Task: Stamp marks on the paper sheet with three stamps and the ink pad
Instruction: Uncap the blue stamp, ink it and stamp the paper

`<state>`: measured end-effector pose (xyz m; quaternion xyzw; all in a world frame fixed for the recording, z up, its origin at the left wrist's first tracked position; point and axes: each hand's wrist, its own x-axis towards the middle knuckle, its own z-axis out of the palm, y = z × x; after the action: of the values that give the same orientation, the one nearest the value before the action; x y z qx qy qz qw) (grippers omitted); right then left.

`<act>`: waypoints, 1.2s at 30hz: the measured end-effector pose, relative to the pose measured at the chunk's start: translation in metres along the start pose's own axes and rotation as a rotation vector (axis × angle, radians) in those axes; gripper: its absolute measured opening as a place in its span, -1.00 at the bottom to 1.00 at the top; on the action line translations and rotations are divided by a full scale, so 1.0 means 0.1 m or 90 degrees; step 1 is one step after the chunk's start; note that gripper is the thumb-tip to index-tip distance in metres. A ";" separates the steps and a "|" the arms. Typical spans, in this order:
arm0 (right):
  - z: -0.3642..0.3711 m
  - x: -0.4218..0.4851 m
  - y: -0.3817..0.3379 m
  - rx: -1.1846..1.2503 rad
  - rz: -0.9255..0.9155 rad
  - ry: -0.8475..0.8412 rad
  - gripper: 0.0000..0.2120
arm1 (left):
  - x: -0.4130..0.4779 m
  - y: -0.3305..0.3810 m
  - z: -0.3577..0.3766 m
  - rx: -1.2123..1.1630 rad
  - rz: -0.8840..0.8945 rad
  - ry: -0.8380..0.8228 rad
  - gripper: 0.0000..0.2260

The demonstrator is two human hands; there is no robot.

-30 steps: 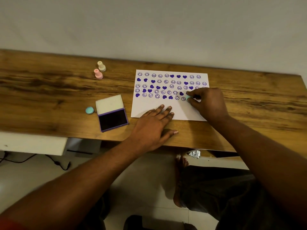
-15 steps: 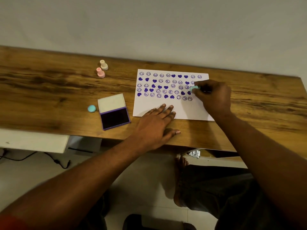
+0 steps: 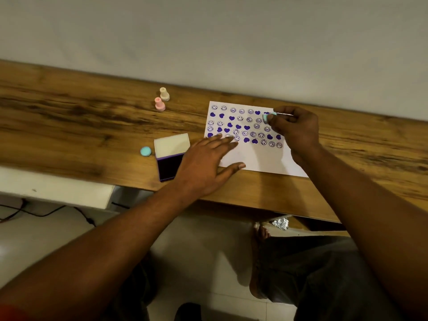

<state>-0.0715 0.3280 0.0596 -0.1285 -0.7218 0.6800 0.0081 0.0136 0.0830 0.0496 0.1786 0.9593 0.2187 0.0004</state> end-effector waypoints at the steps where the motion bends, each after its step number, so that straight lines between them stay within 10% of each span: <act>1: 0.11 0.00 -0.02 0.011 0.008 -0.021 -0.76 | -0.02 -0.09 -0.09 -0.018 -0.021 0.028 -0.38; 17: 1.93 -0.43 0.00 -0.119 0.024 -0.242 -0.74 | -0.86 -1.56 -0.70 -0.066 -0.327 0.190 -0.43; 28: 2.51 -0.75 0.08 -0.481 -0.366 -0.359 -0.75 | -0.91 -1.73 -0.46 -0.028 -0.356 0.158 -0.50; 36: 2.49 -0.74 0.09 -0.522 -0.445 -0.388 -0.77 | -0.83 -1.70 -0.38 -0.037 -0.365 0.160 -0.58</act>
<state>-0.0446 0.0699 0.0438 0.3227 -0.8936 0.3108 -0.0259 0.0300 -0.1044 0.0056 -0.1279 0.9563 0.2577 -0.0514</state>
